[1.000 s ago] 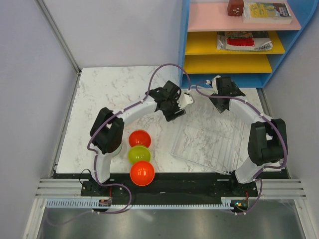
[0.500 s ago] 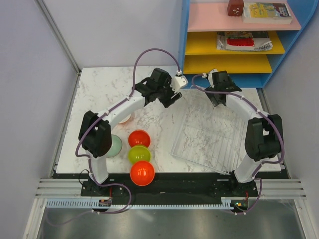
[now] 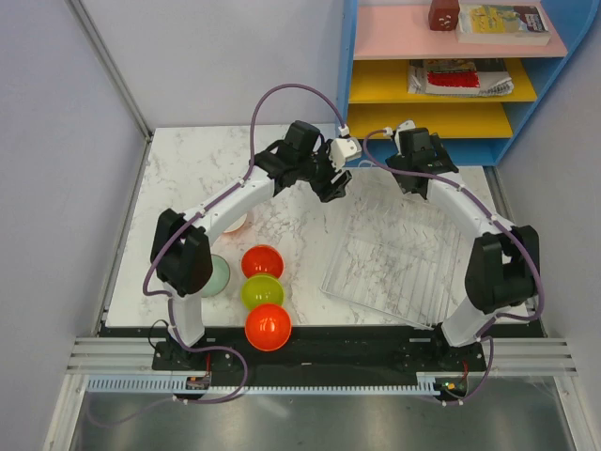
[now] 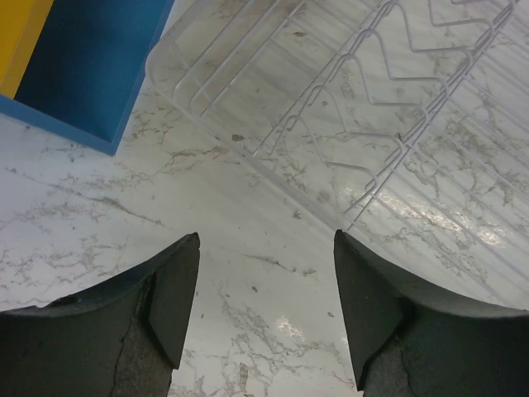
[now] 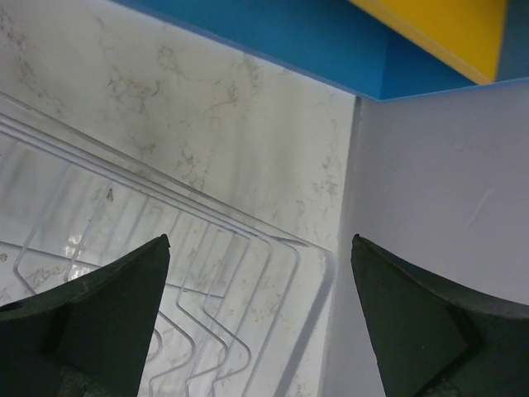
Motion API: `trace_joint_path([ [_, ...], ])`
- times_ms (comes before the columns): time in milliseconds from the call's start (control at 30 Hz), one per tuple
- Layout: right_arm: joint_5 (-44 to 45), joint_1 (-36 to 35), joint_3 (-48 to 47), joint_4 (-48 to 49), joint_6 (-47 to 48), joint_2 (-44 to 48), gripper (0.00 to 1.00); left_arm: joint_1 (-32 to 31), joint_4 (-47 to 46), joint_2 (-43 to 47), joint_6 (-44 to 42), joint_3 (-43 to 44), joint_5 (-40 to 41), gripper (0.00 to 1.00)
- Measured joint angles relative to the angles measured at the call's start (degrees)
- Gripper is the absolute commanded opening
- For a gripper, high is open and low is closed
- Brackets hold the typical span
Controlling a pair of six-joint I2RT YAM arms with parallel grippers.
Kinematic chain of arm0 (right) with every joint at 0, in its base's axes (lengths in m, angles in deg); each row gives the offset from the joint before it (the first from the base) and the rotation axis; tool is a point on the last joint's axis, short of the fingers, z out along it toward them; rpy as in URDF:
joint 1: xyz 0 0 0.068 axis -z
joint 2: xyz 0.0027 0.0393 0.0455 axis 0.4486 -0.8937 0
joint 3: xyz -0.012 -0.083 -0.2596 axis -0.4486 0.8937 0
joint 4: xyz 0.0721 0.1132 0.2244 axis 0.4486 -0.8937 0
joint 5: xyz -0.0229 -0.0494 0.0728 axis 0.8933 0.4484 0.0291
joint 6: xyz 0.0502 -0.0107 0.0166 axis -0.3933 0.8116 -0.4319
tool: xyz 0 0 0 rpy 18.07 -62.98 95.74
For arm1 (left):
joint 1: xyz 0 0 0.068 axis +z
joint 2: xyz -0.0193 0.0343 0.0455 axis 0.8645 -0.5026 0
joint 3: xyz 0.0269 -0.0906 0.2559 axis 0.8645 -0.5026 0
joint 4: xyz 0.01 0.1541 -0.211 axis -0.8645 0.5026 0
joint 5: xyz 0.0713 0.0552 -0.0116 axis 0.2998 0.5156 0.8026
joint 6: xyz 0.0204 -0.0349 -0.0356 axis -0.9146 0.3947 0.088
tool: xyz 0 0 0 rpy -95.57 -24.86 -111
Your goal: Load the bowls into the dish rack
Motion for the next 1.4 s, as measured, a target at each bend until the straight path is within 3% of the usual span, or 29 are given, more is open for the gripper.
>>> trace_joint_path([
  [167, 4.5, 0.2, 0.6, 0.1, -1.0, 9.6, 0.98, -0.3, -0.3, -1.0, 0.4, 0.3, -3.2, 0.72],
  [467, 13.1, 6.3, 8.0, 0.3, -2.3, 21.9, 0.98, -3.5, -0.5, -5.7, 0.3, 0.5, -0.4, 0.71],
  [867, 10.7, 22.1, 17.8, -1.0, -0.7, 22.5, 0.98, -4.7, -1.0, -10.1, 0.3, 2.1, 6.4, 0.68],
  [1233, -1.8, 21.0, 18.8, -1.4, 0.2, 17.0, 0.98, -5.1, -4.0, -10.0, 0.3, 0.4, 9.0, 0.66],
  [1400, -2.7, 18.6, 18.5, -1.0, 0.8, 15.0, 0.98, -4.9, -4.7, -10.1, 0.3, -1.0, 10.2, 0.66],
])
